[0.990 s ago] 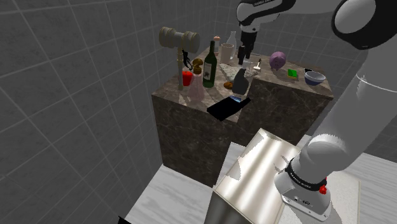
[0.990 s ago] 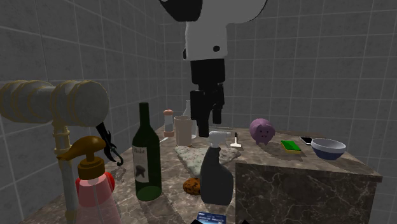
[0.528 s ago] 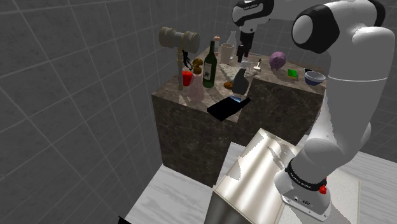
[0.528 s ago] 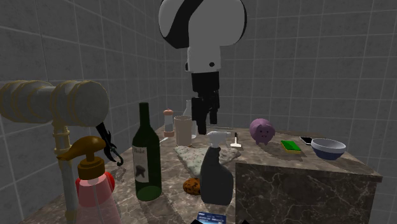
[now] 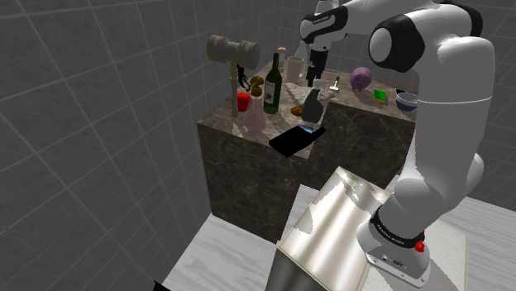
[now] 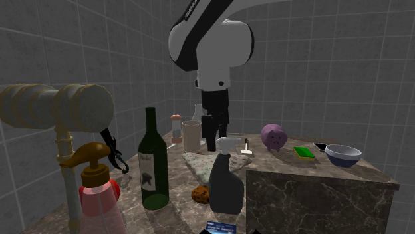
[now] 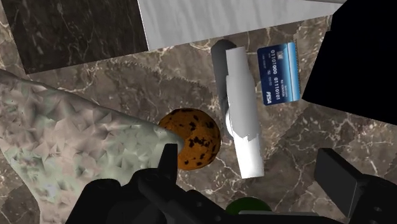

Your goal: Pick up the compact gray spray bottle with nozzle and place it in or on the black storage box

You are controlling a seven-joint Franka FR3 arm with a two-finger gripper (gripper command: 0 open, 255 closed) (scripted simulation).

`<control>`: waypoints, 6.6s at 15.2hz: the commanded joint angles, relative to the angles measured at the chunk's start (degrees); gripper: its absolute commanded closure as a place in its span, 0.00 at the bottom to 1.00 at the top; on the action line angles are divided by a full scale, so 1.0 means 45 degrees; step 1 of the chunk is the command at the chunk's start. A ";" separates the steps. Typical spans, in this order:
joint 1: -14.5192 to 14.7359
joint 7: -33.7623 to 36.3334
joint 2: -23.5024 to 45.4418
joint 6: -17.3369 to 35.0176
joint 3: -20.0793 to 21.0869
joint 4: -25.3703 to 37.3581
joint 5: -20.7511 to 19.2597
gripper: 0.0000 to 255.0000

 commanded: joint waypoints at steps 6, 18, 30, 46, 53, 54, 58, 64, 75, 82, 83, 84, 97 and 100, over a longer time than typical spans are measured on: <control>-0.0024 -0.0025 0.0105 0.0219 0.0015 -0.0111 0.0041 0.00; -0.0024 -0.0025 0.0105 0.0219 0.0015 -0.0111 0.0041 1.00; -0.0095 -0.0028 -0.0178 -0.1698 -0.0072 0.1549 -0.0079 1.00; -0.0506 -0.0162 0.0284 -0.4701 -0.0114 0.5023 0.0079 1.00; -0.0112 0.0183 -0.0368 -0.5480 -0.0114 0.5163 -0.0155 1.00; 0.0181 0.0402 -0.0847 -0.5420 -0.0102 0.4634 -0.0335 1.00; 0.1203 0.1370 -0.2558 -0.5410 0.0082 0.2960 -0.1016 1.00; 0.2389 0.2986 -0.4638 -0.5875 0.0695 0.1373 -0.1818 1.00; 0.3333 0.4832 -0.6586 -0.5768 0.1621 -0.0738 -0.2350 1.00; 0.3335 0.4989 -0.6955 -0.4502 0.1639 -0.2369 -0.2438 1.00; 0.3334 0.5008 -0.6994 -0.4325 0.1639 -0.2584 -0.2448 1.00; 0.3333 0.5027 -0.7029 -0.4150 0.1639 -0.2795 -0.2457 1.00; 0.3301 0.5220 -0.7210 -0.1910 0.1600 -0.5217 -0.2541 1.00; 0.3291 0.5252 -0.7181 -0.1401 0.1584 -0.5700 -0.2550 1.00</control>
